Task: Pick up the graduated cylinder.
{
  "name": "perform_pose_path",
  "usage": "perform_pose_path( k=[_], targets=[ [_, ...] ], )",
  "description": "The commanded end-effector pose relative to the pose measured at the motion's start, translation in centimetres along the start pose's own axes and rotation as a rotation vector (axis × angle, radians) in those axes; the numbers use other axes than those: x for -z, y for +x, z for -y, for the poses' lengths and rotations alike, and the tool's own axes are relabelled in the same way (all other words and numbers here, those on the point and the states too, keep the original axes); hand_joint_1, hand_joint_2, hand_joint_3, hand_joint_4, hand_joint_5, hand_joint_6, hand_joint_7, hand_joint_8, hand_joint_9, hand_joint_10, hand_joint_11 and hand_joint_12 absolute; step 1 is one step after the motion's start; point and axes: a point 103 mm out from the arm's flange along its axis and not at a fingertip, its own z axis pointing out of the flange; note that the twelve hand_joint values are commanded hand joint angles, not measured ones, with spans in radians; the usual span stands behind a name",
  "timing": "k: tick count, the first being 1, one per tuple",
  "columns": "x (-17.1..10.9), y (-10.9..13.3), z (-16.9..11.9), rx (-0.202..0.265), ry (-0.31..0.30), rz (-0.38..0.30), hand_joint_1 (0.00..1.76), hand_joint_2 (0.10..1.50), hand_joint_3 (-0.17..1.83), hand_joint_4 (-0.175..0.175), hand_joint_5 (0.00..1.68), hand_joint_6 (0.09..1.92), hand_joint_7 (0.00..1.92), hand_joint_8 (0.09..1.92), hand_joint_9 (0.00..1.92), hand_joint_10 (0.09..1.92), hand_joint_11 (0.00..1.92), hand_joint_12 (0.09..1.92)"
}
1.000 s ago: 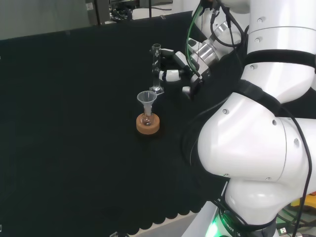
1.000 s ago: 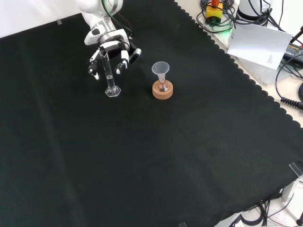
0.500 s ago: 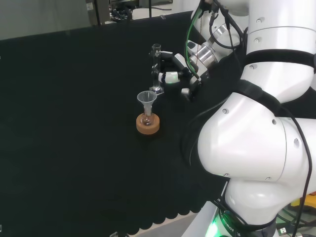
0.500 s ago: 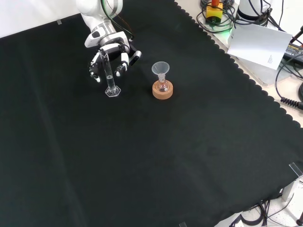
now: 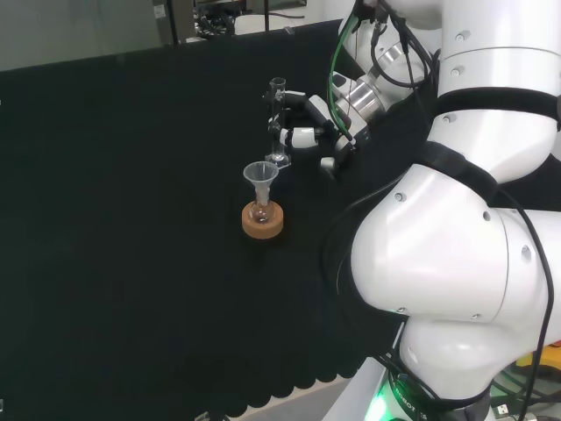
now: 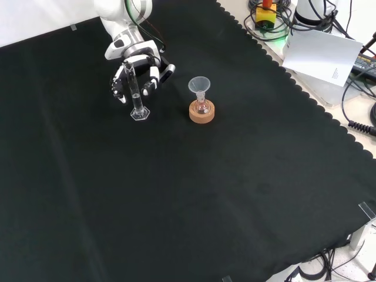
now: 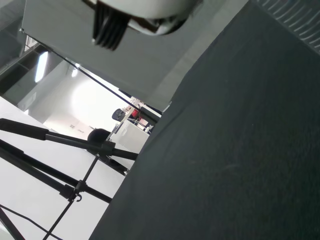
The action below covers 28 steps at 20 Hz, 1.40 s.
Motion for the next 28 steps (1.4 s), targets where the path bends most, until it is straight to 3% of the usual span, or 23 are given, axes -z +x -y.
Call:
perform_pose_path(
  k=[1,7,28],
  targets=[
    [-0.3,0.1,-0.1,0.009,-0.005,-0.017,1.07,0.69,0.65,-0.035,0.64,0.23,0.65,0.58,0.98,0.35,0.73,1.11],
    [-1.0,0.3,-0.3,0.020,-0.021,-0.015,1.07,0.70,0.65,-0.036,0.58,0.38,0.66,0.57,1.01,0.29,0.75,1.10],
    [-0.6,0.3,0.0,0.006,-0.066,0.005,1.09,0.74,0.64,-0.039,0.59,0.52,0.71,0.58,1.09,0.26,0.86,1.03]
  ],
)
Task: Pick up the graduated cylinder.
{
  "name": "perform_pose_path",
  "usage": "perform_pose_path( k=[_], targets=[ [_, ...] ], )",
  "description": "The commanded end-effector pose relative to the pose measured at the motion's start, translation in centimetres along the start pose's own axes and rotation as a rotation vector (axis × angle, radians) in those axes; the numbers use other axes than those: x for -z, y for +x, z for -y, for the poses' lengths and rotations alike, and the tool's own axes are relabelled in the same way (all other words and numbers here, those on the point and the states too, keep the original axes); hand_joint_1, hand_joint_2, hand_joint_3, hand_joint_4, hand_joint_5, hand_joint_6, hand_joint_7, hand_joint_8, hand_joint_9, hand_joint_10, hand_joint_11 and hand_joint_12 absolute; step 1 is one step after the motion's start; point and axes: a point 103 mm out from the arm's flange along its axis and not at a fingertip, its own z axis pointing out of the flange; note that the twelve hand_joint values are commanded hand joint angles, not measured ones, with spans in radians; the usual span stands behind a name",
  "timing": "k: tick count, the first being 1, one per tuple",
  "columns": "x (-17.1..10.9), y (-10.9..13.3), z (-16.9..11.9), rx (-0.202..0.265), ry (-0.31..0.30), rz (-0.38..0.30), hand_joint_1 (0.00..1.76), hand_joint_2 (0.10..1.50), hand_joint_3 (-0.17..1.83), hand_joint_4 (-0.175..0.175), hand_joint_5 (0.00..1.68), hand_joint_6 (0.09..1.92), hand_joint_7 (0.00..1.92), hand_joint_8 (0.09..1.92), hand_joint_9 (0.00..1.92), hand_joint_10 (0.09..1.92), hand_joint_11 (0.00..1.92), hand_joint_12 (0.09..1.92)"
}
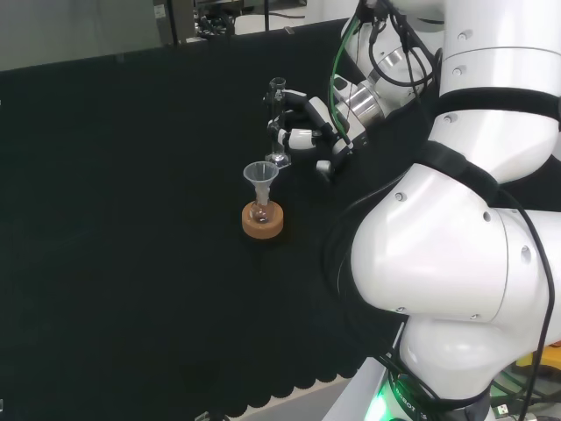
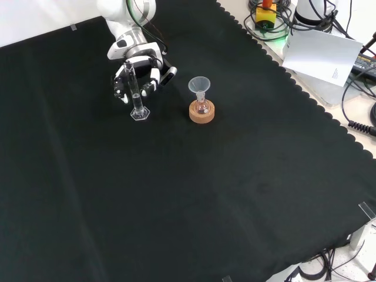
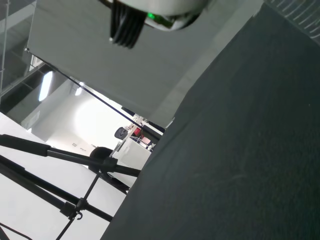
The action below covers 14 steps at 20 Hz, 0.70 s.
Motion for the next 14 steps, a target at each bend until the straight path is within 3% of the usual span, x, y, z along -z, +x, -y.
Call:
perform_pose_path(
  k=[1,11,13,14],
  targets=[
    [0.10,0.13,0.06,0.000,-0.007,0.014,1.09,0.74,0.64,-0.038,0.61,0.54,0.72,0.58,1.10,0.25,0.88,1.03],
    [0.52,0.25,0.12,-0.013,-0.025,0.063,1.16,0.92,0.62,-0.004,0.84,0.64,0.87,0.63,1.22,0.21,1.10,0.86],
    [0.78,0.46,0.00,-0.015,-0.007,0.096,1.12,1.07,0.30,-0.092,0.81,1.06,0.89,0.65,1.23,0.21,1.11,0.85],
    [0.95,0.59,-0.06,-0.014,0.001,0.115,1.11,1.14,0.18,-0.122,0.80,1.17,0.89,0.65,1.24,0.21,1.11,0.85]
  ],
)
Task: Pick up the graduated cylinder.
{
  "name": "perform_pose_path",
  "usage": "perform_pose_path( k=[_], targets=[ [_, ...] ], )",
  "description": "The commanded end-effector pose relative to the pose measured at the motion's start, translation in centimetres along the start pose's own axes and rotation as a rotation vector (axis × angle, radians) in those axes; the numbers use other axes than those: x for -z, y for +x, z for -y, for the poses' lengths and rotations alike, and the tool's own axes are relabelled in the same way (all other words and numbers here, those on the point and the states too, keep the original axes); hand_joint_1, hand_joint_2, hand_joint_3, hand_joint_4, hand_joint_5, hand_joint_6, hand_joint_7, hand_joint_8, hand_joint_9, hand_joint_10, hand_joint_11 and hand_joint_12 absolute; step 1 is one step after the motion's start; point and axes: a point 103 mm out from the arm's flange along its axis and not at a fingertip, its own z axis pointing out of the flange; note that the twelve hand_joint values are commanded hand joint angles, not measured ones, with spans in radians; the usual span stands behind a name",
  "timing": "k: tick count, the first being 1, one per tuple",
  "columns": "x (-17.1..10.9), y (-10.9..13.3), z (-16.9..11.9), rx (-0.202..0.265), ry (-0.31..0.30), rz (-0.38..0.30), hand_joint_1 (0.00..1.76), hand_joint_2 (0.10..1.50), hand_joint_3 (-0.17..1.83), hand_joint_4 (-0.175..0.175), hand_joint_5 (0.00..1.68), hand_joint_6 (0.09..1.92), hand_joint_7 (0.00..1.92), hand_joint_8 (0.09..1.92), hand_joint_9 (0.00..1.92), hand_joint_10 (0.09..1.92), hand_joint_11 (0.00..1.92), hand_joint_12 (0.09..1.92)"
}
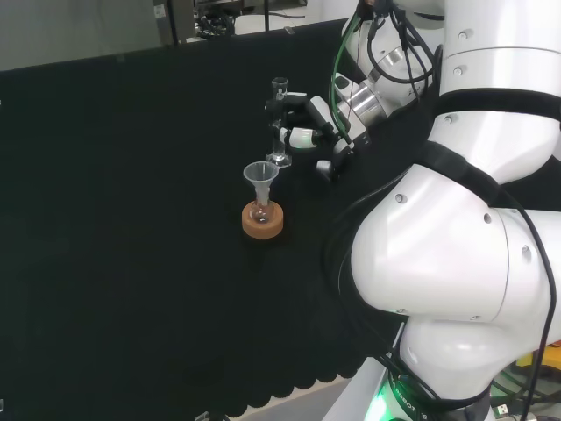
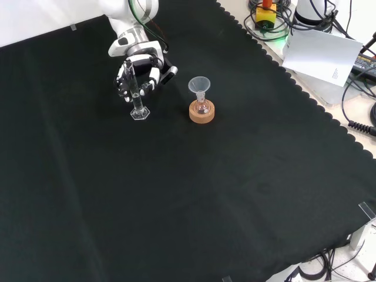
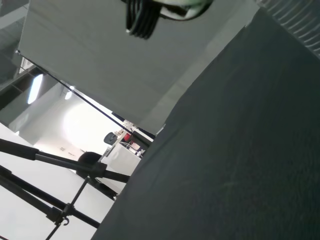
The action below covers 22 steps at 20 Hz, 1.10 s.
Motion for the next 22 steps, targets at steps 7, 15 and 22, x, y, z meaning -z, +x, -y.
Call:
perform_pose_path(
  k=[7,15,22],
  targets=[
    [1.9,1.0,-0.4,-0.004,0.073,0.142,1.12,1.20,0.01,-0.175,0.82,1.24,0.93,0.66,1.26,0.21,1.13,0.84],
    [3.5,2.5,0.0,-0.010,0.162,0.221,1.12,1.19,0.00,-0.175,0.84,1.22,0.95,0.65,1.27,0.21,1.14,0.82],
    [5.4,4.6,2.4,-0.049,0.236,0.308,1.13,1.19,0.00,-0.175,0.85,1.21,0.97,0.64,1.28,0.20,1.16,0.81]
  ],
)
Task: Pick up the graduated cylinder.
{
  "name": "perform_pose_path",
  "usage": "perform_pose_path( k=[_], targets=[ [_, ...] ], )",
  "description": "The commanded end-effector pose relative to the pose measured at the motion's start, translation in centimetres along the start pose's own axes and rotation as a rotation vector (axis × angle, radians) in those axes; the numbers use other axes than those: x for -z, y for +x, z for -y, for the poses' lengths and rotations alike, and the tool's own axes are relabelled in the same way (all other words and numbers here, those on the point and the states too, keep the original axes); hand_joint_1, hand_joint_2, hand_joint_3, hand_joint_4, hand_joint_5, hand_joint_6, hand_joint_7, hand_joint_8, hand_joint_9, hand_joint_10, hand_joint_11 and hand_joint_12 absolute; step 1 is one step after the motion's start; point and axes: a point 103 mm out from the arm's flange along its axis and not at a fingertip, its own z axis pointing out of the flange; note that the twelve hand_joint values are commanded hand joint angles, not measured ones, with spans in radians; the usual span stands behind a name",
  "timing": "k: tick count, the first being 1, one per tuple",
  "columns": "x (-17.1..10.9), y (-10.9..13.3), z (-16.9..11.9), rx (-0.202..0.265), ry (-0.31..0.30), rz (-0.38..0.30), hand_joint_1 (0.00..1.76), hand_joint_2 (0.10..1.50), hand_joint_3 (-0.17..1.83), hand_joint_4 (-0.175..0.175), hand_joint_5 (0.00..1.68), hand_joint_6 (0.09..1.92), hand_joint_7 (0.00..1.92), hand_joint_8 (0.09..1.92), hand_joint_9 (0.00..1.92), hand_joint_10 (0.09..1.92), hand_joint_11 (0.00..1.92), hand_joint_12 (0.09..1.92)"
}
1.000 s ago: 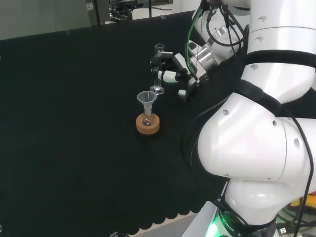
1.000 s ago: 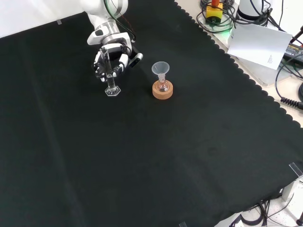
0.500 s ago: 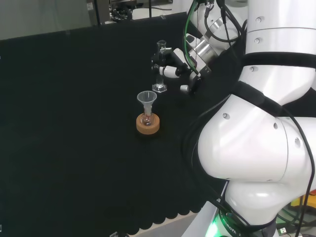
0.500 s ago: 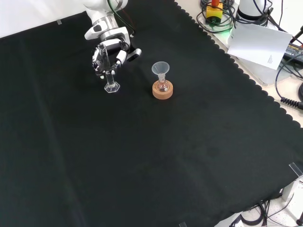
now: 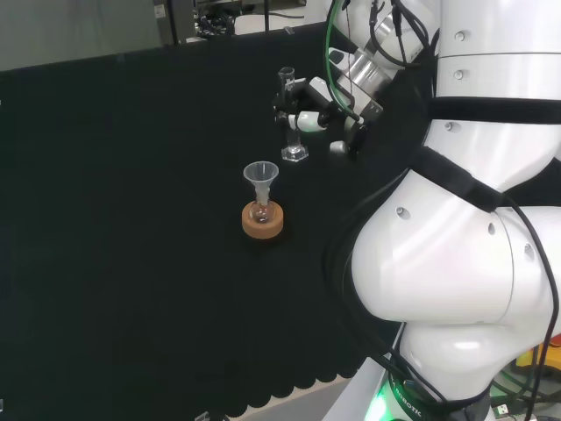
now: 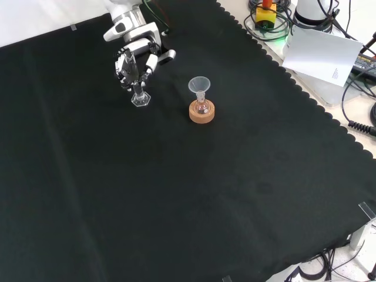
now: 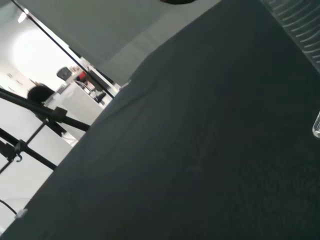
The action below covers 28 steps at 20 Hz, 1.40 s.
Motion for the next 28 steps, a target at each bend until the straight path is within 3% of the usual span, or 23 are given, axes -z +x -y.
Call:
perform_pose_path(
  k=[1,10,28],
  targets=[
    [1.7,1.7,3.1,-0.040,0.072,0.085,1.13,1.19,0.00,-0.175,0.85,1.20,0.97,0.63,1.28,0.20,1.16,0.80],
    [3.7,4.3,7.7,-0.090,0.174,0.191,1.13,1.19,0.00,-0.175,0.85,1.20,0.99,0.63,1.29,0.20,1.16,0.80],
    [4.8,8.4,14.4,-0.135,0.299,0.406,1.13,1.18,0.00,-0.175,0.86,1.19,1.00,0.61,1.30,0.20,1.15,0.79]
  ],
)
